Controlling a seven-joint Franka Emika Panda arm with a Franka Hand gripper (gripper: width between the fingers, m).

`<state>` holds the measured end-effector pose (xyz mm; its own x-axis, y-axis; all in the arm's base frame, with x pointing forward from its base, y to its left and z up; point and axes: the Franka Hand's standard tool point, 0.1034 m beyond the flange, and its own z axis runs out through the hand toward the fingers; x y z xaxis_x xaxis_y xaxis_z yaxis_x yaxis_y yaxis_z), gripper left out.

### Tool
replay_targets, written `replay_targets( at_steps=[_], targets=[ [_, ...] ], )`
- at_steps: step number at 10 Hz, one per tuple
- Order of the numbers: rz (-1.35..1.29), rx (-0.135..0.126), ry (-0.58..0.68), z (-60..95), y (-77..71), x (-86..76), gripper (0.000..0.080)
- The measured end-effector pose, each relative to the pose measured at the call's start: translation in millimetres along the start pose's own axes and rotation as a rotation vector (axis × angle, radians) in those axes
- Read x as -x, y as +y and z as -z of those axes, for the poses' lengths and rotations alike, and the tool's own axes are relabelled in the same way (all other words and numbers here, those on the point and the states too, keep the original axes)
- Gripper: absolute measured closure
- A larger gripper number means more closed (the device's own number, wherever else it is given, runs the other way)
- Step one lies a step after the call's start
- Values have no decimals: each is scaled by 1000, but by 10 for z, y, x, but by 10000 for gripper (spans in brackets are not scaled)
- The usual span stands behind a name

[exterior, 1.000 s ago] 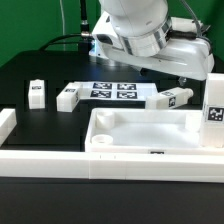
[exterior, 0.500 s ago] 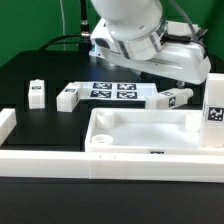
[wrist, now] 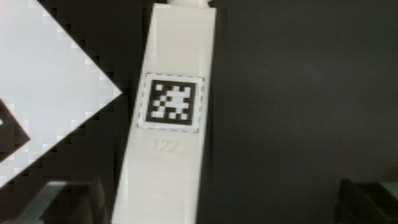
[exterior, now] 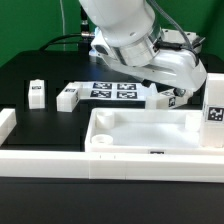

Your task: Assemble desk

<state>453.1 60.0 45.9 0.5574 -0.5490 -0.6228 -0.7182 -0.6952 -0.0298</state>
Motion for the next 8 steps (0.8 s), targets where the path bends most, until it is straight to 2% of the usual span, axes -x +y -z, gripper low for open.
replay_targets(
  at_steps=[1,2,4,6,8],
  targets=[
    [19,-2,7,-17,29,-20,150],
    [27,0,19,-79,123,-45,150],
    [15,11,20,-181,220,-40,150],
    [8,7,25,-157,236,-93,150],
    [6,13,19,-210,243,-97,150]
  ],
)
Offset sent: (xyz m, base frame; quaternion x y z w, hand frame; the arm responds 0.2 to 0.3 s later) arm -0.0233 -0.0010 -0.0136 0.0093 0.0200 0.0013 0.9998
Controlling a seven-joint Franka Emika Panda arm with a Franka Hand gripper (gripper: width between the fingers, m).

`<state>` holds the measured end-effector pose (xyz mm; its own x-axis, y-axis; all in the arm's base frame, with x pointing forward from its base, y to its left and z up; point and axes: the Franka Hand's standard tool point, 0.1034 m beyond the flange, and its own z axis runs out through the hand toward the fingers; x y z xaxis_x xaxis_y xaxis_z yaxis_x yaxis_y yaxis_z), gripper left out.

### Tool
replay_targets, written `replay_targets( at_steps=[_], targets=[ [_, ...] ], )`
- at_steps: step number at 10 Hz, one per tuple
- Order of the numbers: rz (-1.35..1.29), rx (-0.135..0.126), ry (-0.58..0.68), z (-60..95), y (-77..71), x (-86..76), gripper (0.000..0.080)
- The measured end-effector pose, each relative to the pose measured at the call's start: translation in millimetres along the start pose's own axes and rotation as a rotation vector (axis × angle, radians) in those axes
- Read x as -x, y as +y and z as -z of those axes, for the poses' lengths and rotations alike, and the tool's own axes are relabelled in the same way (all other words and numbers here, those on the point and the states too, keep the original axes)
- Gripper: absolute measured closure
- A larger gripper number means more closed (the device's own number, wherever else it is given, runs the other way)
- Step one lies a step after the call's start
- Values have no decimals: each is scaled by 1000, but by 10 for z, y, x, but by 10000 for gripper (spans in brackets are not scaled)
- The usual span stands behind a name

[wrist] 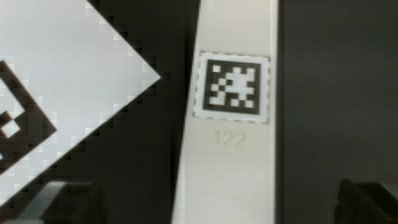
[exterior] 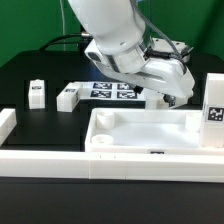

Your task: Assemble desk

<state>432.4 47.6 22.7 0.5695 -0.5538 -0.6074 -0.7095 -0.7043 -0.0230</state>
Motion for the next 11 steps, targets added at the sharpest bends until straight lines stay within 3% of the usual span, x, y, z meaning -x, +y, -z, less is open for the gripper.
replay_targets(
  at_steps=[4,8,11],
  targets=[
    [-6,26,-32,-213,51,6,150],
    [-7,21,-54,-155,30,13,150],
    [-30,33,-233,-151,83,11,150]
  ],
)
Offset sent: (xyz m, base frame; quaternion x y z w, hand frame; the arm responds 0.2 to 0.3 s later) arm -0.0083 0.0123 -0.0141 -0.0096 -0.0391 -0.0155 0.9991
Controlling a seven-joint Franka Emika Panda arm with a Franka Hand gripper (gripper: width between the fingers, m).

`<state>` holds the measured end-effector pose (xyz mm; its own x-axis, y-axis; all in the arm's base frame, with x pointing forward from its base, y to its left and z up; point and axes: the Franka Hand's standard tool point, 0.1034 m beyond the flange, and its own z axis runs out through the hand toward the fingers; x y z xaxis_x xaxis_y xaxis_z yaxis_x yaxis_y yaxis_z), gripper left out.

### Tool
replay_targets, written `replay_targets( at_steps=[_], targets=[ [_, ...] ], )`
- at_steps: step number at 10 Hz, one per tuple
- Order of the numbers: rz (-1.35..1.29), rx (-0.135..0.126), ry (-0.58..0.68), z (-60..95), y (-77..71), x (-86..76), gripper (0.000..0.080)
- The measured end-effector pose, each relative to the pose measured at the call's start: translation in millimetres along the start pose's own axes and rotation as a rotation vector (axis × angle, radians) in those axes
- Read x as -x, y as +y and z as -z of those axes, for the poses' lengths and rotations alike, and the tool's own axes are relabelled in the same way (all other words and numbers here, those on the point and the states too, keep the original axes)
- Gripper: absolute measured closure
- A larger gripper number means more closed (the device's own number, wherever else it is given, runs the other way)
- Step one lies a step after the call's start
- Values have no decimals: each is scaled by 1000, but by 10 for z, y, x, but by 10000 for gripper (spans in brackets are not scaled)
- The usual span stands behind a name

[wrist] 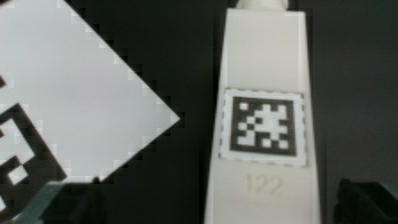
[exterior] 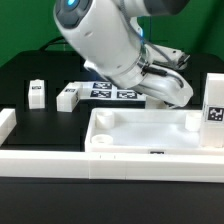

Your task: Assemble desk

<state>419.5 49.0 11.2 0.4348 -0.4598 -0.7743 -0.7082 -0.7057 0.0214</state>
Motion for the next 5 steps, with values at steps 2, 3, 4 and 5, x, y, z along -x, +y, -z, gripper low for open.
replay_targets(
  at_steps=[2,3,4,5],
  targets=[
    [9,-3,47,2,-53,-47,150],
    [15,-3,65,-2,-89,-60,150],
    [24,-2,75,-16,-135,-53,150],
    [21,-3,74,-13,-123,-60,150]
  ],
)
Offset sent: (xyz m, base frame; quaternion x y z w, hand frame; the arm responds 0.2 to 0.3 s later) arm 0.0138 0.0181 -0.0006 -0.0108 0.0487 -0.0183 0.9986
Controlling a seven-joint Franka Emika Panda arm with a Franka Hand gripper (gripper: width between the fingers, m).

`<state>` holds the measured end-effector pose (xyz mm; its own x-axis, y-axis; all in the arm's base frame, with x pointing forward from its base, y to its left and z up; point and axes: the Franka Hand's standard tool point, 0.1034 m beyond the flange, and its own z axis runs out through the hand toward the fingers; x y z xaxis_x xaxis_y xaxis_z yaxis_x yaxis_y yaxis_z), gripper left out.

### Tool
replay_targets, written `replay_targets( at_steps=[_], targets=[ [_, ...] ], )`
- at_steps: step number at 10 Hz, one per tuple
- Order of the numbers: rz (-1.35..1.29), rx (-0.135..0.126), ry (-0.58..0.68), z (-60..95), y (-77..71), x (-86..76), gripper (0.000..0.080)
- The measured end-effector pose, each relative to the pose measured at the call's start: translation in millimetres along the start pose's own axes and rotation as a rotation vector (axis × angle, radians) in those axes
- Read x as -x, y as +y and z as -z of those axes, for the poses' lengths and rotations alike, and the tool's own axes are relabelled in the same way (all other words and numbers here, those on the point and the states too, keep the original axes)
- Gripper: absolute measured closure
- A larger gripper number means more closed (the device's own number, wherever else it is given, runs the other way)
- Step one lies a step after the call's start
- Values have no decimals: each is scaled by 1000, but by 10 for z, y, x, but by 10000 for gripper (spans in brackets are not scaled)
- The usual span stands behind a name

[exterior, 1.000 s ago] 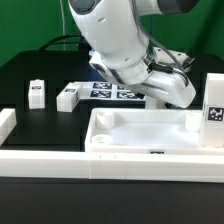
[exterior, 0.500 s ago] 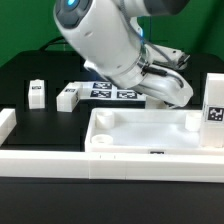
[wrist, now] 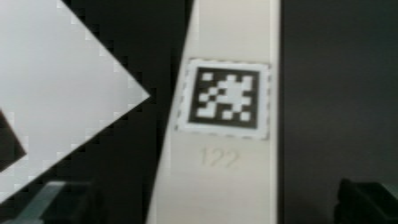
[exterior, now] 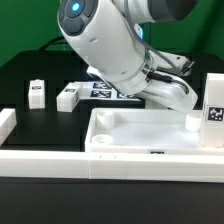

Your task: Assemble desk

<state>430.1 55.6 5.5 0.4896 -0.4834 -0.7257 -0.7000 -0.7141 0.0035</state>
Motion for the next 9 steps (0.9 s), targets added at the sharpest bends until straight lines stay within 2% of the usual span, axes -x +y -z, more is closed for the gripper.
replay_targets(
  at_steps=[4,5,6,7,8,9],
  targets=[
    [3,3,-2,-24,-21,20,150],
    [3,4,-2,-26,-23,21,272],
    [3,3,-2,-24,-21,20,272],
    [3,3,-2,-22,-18,17,411],
    [3,3,-3,-21,-17,17,512],
    [3,3,-2,-21,-18,17,512]
  ],
)
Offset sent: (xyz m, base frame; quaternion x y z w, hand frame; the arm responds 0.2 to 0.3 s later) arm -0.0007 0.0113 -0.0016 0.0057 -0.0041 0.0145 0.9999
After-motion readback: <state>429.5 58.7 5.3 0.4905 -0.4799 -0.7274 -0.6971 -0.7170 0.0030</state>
